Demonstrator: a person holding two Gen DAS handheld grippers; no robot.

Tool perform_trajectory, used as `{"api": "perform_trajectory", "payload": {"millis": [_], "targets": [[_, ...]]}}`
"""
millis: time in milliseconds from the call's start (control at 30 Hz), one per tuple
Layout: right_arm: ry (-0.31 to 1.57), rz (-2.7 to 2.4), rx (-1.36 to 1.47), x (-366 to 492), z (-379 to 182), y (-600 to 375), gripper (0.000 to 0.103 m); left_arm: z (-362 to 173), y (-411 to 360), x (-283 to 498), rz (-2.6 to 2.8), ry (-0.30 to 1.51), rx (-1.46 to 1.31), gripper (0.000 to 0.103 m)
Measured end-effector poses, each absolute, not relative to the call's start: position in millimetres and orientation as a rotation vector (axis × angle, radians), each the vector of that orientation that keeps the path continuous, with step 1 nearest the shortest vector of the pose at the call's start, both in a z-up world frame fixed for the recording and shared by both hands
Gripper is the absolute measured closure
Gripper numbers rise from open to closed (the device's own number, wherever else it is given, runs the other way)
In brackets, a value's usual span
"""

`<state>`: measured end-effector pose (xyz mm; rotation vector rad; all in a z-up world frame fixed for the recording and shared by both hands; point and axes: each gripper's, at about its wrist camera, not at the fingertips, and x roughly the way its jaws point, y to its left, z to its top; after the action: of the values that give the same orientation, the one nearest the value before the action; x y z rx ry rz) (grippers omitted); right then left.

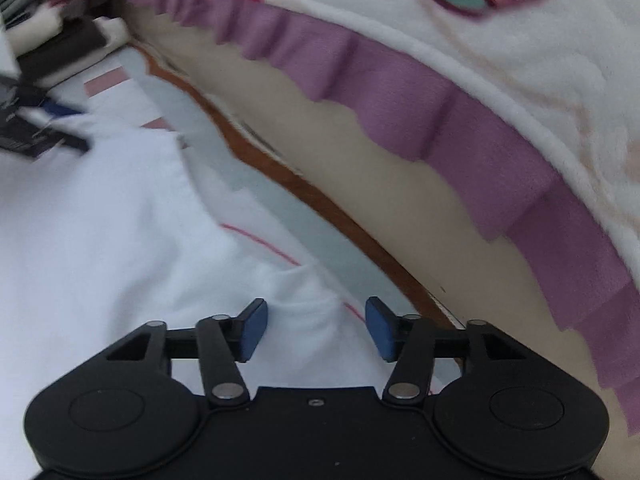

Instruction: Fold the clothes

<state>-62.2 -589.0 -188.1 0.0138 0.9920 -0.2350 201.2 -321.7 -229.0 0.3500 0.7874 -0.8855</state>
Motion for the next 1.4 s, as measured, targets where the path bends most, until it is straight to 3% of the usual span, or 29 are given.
{"api": "perform_trajectory", "payload": {"millis": [100, 133, 200, 267, 500, 600, 667, 733, 767, 800, 867, 967, 1033, 1200, 1400], "targets": [[0.95, -0.246, 0.209, -65.3, -195.3, -606.0, 0.041, -232.7, -321.0, 200.0, -0.952, 0.77, 0.383, 0.026], [0.923, -0.255, 0.266, -68.4, -197.3, -608.6, 0.051, -233.9, -319.7, 200.0, -0.969, 0.766, 0.385, 0.024], [0.868, -0.267, 0.396, -73.8, -196.5, -611.5, 0.088, -235.8, -322.1, 202.3, -0.956, 0.742, 0.395, 0.038], [0.783, -0.301, 0.543, -81.7, -187.8, -613.9, 0.094, -228.8, -325.6, 202.4, -0.929, 0.719, 0.414, 0.096], [0.716, -0.423, 0.466, -86.1, -167.4, -619.8, 0.096, -223.6, -351.9, 183.6, -0.812, 0.593, 0.555, 0.097], [0.758, -0.487, 0.438, -78.3, -175.4, -624.0, 0.09, -234.7, -367.0, 177.7, -0.776, 0.583, 0.635, 0.096], [0.712, -0.593, 0.382, -94.4, -169.6, -626.8, 0.089, -234.8, -368.9, 177.7, -0.718, 0.592, 0.613, 0.083], [0.7, -0.694, 0.376, -123.1, -163.5, -635.2, 0.078, -227.2, -369.9, 173.2, -0.658, 0.591, 0.604, 0.07], [0.696, -0.732, 0.396, -142.3, -160.5, -641.3, 0.078, -219.7, -368.6, 165.8, -0.66, 0.563, 0.599, 0.07], [0.678, -0.751, 0.446, -167.0, -157.5, -649.1, 0.074, -210.1, -368.2, 153.0, -0.695, 0.526, 0.587, 0.07], [0.645, -0.793, 0.607, -224.2, -152.1, -664.4, 0.057, -193.9, -373.3, 124.7, -0.807, 0.485, 0.559, 0.067], [0.588, -0.91, 0.831, -327.9, -139.5, -661.1, 0.052, -178.2, -394.8, 69.4, -1.063, 0.506, 0.518, 0.061], [0.518, -0.98, 0.896, -396.5, -137.6, -647.2, 0.037, -177.5, -414.0, 38.6, -1.191, 0.546, 0.49, 0.061], [0.393, -1.314, 1.091, -544.4, -165.2, -620.3, 0.037, -192.1, -465.3, -17.8, -1.372, 0.688, 0.433, 0.061], [0.268, -1.395, 1.228, -593.6, -200.0, -604.3, 0.036, -213.9, -493.7, -22.4, -1.366, 0.779, 0.413, 0.061]]}}
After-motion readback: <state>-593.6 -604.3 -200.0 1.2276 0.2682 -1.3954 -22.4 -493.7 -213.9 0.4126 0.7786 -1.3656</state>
